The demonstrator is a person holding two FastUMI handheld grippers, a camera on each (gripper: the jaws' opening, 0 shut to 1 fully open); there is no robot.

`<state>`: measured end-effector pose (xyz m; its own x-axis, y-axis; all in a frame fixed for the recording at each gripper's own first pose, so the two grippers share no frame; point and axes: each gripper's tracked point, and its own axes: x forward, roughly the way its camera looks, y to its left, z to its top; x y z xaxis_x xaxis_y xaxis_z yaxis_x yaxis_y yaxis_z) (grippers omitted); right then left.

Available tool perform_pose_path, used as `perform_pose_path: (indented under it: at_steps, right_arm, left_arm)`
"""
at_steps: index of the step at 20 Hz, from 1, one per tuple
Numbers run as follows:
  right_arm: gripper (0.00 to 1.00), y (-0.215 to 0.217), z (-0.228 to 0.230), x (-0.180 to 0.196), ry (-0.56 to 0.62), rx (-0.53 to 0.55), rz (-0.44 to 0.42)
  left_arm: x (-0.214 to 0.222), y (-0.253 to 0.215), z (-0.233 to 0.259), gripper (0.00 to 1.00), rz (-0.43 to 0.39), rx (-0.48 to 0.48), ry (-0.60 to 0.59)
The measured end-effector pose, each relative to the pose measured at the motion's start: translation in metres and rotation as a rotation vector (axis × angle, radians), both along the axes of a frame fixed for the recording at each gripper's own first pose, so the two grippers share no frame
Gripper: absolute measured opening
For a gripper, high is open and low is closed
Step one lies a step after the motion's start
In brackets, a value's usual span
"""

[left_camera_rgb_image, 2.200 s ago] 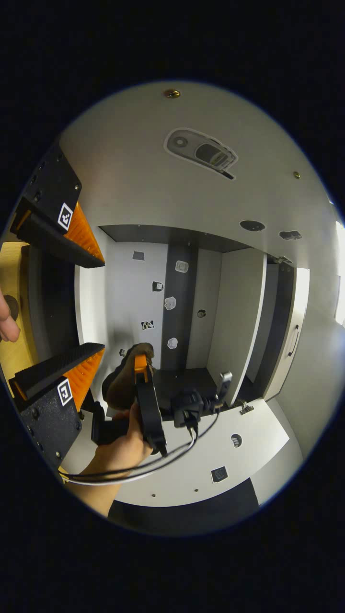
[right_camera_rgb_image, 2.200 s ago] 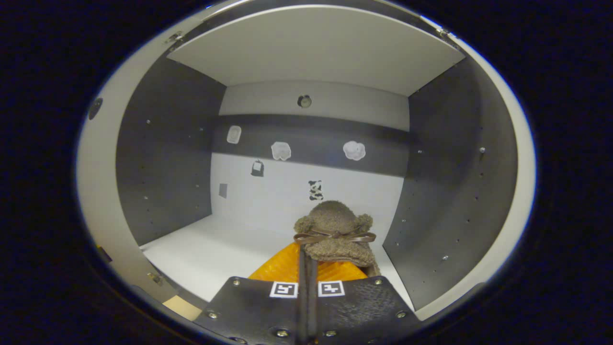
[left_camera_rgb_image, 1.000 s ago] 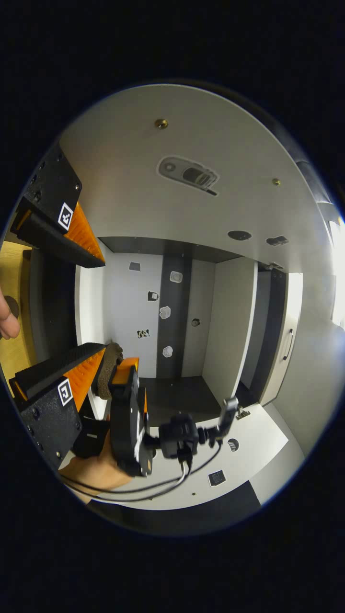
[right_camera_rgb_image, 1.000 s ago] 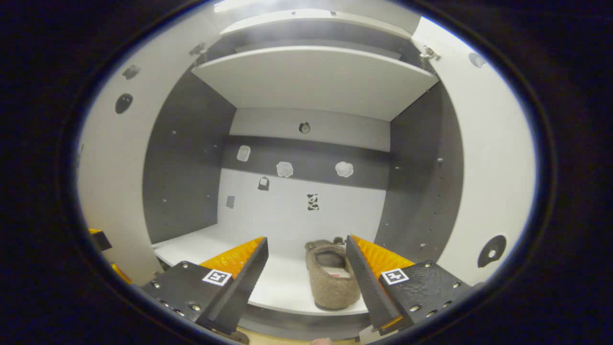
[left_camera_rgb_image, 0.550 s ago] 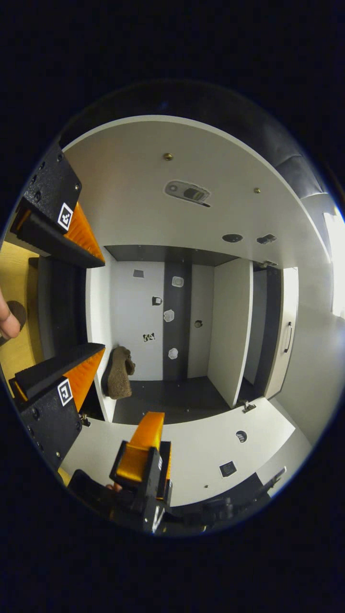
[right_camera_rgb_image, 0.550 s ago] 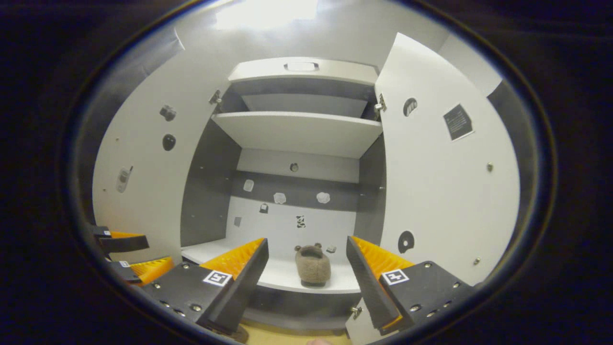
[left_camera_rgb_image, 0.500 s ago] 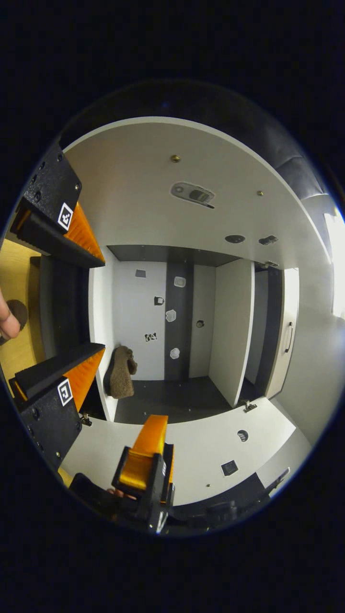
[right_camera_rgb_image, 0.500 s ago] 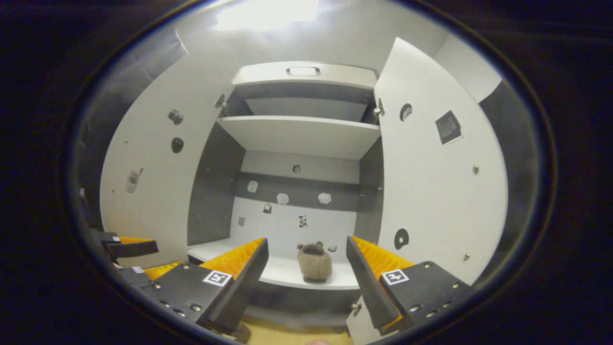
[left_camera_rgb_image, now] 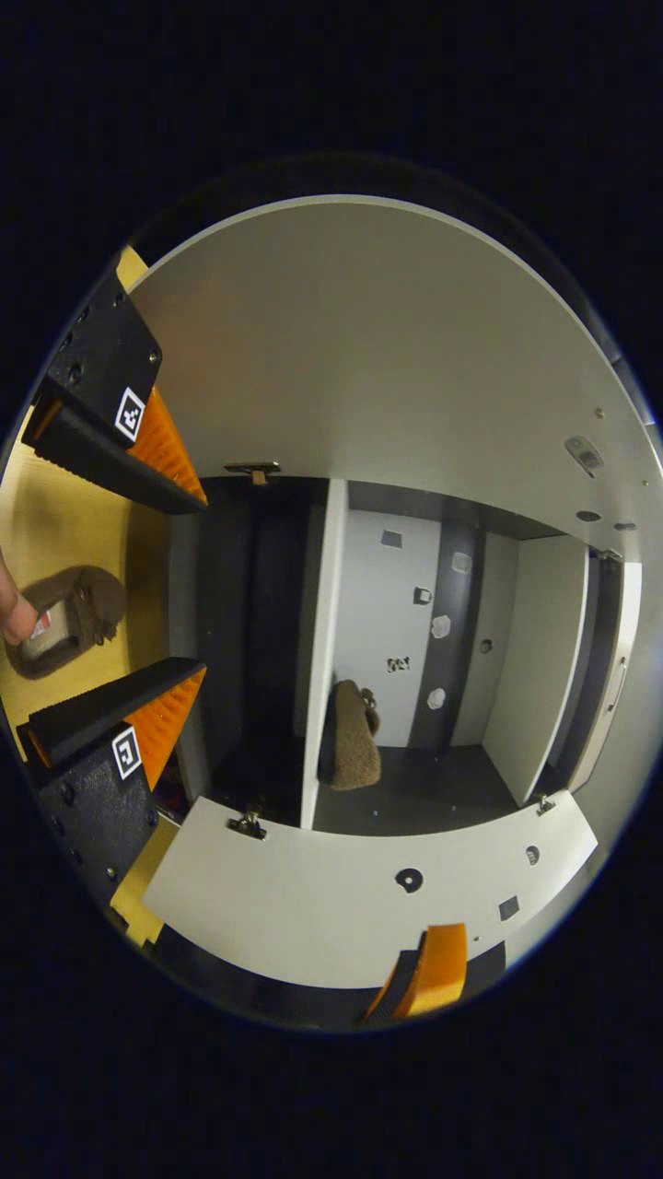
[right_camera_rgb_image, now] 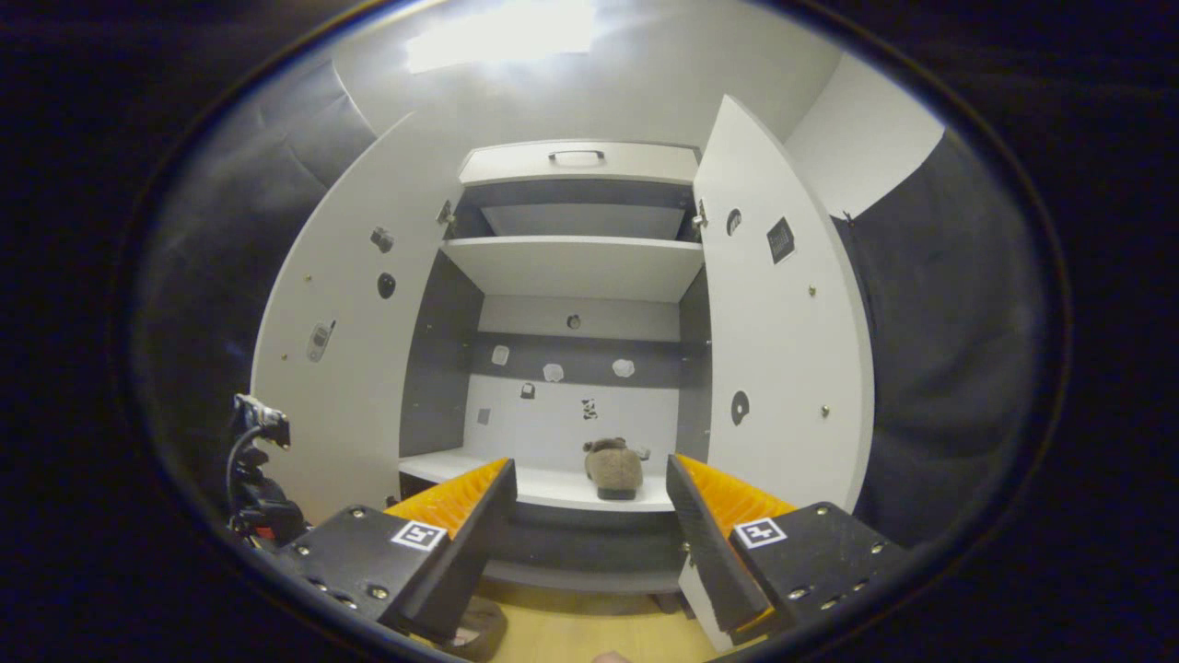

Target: Grab one shoe with the right hand and put it into the shoe cabinet, grab the other shoe with the left hand and put it into the shoe cabinet; then close the right door with the right hand and the left door with the left hand.

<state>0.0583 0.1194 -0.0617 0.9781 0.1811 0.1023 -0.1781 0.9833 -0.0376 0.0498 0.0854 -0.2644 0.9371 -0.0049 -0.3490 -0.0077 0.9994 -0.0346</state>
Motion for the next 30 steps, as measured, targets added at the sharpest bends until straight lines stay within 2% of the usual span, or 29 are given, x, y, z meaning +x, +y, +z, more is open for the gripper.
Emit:
perform_pose_path:
  at_steps: [5,7,11,14,16,17,18,20,21,22,24,25,27,30]
  right_arm:
    - [0.98,-0.021,-0.034,-0.03,0.009,0.031,-0.094]
    - [0.98,-0.017,-0.044,-0.038,0.027,0.055,-0.078]
    - [0.98,-0.021,-0.046,-0.041,0.044,0.08,-0.05]
    - [0.98,-0.032,-0.049,-0.042,0.05,0.094,-0.065]
    - [0.98,-0.032,-0.055,-0.043,0.068,0.097,-0.057]
    - [0.98,-0.029,-0.059,-0.043,0.079,0.096,-0.047]
    - [0.98,-0.027,-0.063,-0.043,0.09,0.095,-0.038]
    - [0.98,-0.022,-0.071,-0.042,0.112,0.084,-0.02]
    - [0.98,-0.019,-0.075,-0.043,0.12,0.08,-0.01]
    - [0.98,-0.017,-0.076,-0.044,0.121,0.083,0.002]
    - [0.99,-0.017,-0.069,-0.048,0.102,0.122,0.017]
    - [0.99,-0.021,-0.066,-0.049,0.093,0.134,0.017]
    - [0.98,-0.033,-0.064,-0.05,0.083,0.133,-0.007]
    - [0.99,-0.042,-0.059,-0.056,0.074,0.155,-0.016]
  left_arm:
    - [-0.031,-0.001,-0.08,0.96,0.026,0.009,0.171]
    - [-0.04,-0.003,-0.111,0.96,0.034,0.025,0.249]
    - [-0.047,-0.002,-0.145,0.97,0.065,0.055,0.332]
    - [-0.061,-0.01,-0.181,0.96,0.052,0.055,0.477]
    - [-0.058,-0.016,-0.185,0.87,0.035,0.011,0.484]
    - [-0.053,-0.016,-0.186,0.78,0.026,0.019,0.475]
    - [-0.051,-0.017,-0.19,0.76,0.002,0.039,0.48]
    - [-0.047,-0.027,-0.197,0.74,-0.056,0.008,0.486]
    - [-0.045,-0.021,-0.2,0.55,-0.043,0.021,0.487]
    - [-0.043,-0.014,-0.199,0.5,-0.033,0.042,0.477]
    - [-0.044,-0.025,-0.189,0.07,-0.057,0.016,0.434]
    - [-0.045,-0.021,-0.187,0.05,-0.047,0.048,0.438]
    - [-0.046,-0.016,-0.172,0.05,-0.04,0.068,0.403]
    - [-0.041,-0.014,-0.126,0.04,-0.028,0.094,0.298]
